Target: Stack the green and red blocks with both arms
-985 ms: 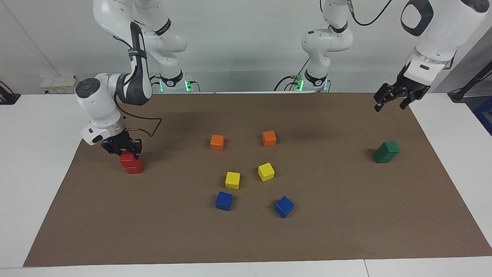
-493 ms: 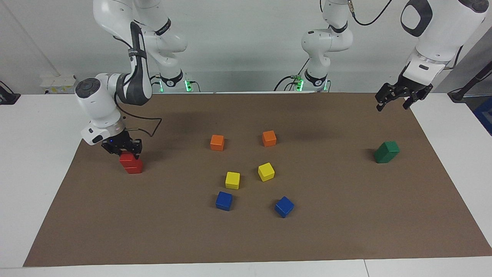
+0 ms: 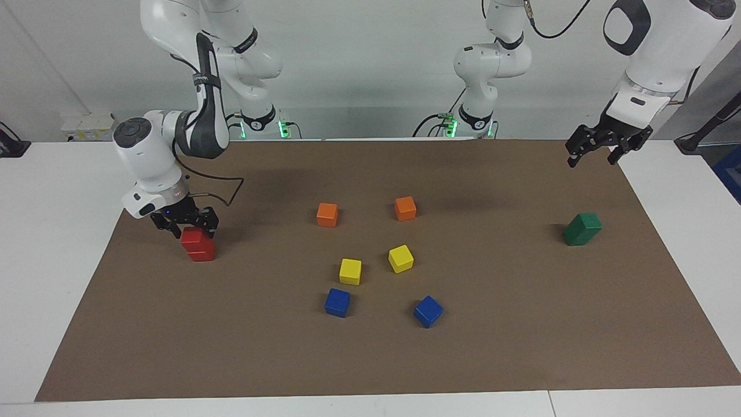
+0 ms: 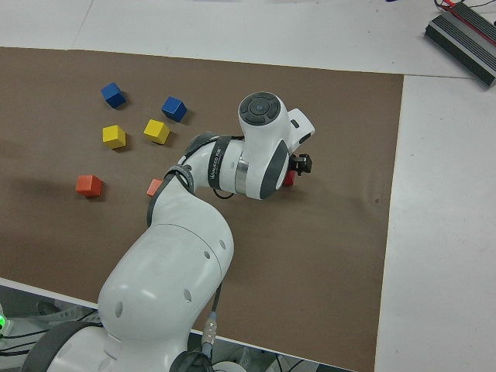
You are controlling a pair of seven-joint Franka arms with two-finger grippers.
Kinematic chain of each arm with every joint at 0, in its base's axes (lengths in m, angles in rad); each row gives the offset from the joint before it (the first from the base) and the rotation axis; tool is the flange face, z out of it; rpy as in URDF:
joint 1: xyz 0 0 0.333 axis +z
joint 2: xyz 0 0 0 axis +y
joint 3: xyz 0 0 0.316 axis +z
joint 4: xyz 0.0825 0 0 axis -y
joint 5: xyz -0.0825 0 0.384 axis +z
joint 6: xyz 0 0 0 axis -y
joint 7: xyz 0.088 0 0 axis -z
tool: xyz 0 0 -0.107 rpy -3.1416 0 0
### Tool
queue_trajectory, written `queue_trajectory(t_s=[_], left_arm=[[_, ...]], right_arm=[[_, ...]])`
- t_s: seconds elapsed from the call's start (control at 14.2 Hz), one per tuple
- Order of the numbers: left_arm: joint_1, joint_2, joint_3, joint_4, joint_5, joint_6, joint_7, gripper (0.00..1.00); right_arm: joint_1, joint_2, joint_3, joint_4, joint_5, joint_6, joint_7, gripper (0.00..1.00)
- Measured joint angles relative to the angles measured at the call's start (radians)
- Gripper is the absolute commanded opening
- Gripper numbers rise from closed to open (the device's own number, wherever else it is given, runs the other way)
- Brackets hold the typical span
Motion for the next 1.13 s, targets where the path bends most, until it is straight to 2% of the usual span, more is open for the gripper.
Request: queue_trajectory(t_s=[0.21, 0.35, 0.49, 0.77, 0.91, 1.13], left_arm=[[0.0, 0.003, -0.001, 0.0, 0.0, 0.012, -0.005, 1.0], [0.0, 0.003, -0.002, -0.001, 0.0, 0.019, -0.009, 1.0], [0.0, 0.004, -0.002, -0.001, 0.0, 0.021, -0.01, 1.0], [0.0, 0.004, -0.002, -0.002, 0.0, 0.026, -0.01, 1.0], [0.0, 0.004, -0.002, -0.002, 0.0, 0.026, -0.011, 1.0], [0.0, 0.004, -0.002, -0.002, 0.0, 0.026, -0.011, 1.0]], right_arm=[[0.0, 0.001, 0.001, 0.035, 0.0, -0.005, 0.0, 1.0], [0.004, 0.0, 0.005, 0.097, 0.0, -0.052, 0.005, 1.0], [0.033, -0.006, 0.009, 0.19, 0.001, -0.158, 0.069, 1.0], [0.117, -0.073, 0.014, 0.379, 0.001, -0.473, 0.165, 1.0], [0.117, -0.122, 0.015, 0.423, 0.001, -0.597, 0.165, 1.0], [0.103, -0.183, 0.013, 0.429, 0.001, -0.713, 0.14, 1.0]])
